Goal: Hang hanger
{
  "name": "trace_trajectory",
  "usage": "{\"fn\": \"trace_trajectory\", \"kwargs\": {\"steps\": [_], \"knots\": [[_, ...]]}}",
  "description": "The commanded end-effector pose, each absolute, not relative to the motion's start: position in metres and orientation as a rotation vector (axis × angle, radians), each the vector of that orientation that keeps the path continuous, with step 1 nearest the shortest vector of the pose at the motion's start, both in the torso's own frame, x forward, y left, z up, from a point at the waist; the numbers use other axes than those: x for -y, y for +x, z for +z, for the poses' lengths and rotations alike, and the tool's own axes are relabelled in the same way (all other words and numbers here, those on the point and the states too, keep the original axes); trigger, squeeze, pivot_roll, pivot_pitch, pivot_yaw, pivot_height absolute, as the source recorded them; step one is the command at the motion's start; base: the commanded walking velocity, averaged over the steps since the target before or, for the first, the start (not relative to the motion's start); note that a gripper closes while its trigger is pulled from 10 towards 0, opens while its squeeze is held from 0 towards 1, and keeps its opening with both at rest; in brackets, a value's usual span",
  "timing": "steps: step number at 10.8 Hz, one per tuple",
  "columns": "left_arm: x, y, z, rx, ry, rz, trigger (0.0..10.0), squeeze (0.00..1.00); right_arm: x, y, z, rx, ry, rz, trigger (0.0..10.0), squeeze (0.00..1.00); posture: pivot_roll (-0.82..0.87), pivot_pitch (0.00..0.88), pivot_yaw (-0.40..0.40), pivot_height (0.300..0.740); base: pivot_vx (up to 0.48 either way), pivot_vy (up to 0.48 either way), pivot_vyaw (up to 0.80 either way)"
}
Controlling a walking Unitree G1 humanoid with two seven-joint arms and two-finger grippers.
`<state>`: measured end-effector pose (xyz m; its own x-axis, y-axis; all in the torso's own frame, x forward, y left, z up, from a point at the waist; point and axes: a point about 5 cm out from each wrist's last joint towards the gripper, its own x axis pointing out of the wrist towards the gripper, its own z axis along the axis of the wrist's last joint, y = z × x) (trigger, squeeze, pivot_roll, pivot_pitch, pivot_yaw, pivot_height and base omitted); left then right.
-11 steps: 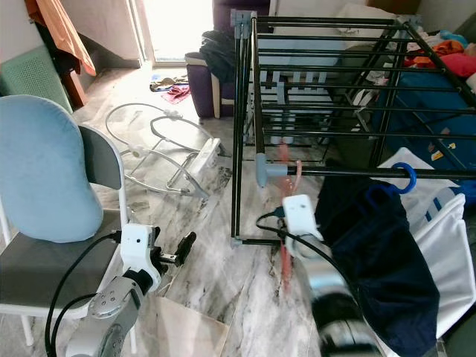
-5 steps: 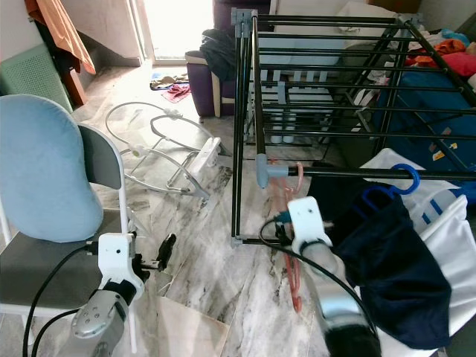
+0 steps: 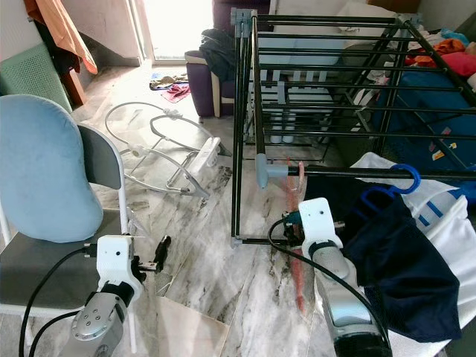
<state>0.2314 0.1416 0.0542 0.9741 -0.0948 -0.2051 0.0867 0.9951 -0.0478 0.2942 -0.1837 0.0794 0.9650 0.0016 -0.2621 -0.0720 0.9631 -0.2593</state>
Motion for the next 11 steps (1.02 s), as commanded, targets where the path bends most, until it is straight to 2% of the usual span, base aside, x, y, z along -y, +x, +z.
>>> {"fn": "trace_trajectory", "kwargs": {"steps": [1, 3, 4, 5, 11], "knots": [[-0.141, 0.231, 0.052, -0.22, -0.017, -0.09, 10.0, 0.0, 0.185, 0.295, 0.086, -0.236, -0.249, 0.036, 10.0, 1.0, -0.07, 0.0, -0.004, 0.74, 0.0, 0.0, 0.0], [-0.14, 0.233, 0.053, -0.215, 0.026, -0.091, 10.0, 0.0, 0.182, 0.295, 0.087, -0.229, -0.237, 0.067, 10.0, 1.0, -0.07, 0.0, -0.003, 0.74, 0.0, 0.0, 0.0], [-0.142, 0.235, 0.053, -0.22, 0.029, -0.079, 10.0, 0.0, 0.178, 0.298, 0.09, -0.216, -0.239, 0.092, 10.0, 0.96, -0.07, 0.0, -0.004, 0.74, 0.0, 0.0, 0.0], [-0.141, 0.235, 0.052, -0.224, 0.04, -0.085, 10.0, 0.0, 0.176, 0.299, 0.09, -0.213, -0.229, 0.092, 10.0, 0.0, -0.07, 0.0, -0.005, 0.74, -0.259, 0.0, 0.0], [-0.141, 0.238, 0.052, -0.225, 0.057, -0.085, 10.0, 0.0, 0.174, 0.304, 0.089, -0.228, -0.223, 0.079, 10.0, 0.0, -0.06, 0.0, -0.003, 0.74, -0.284, 0.0, 0.0]]}}
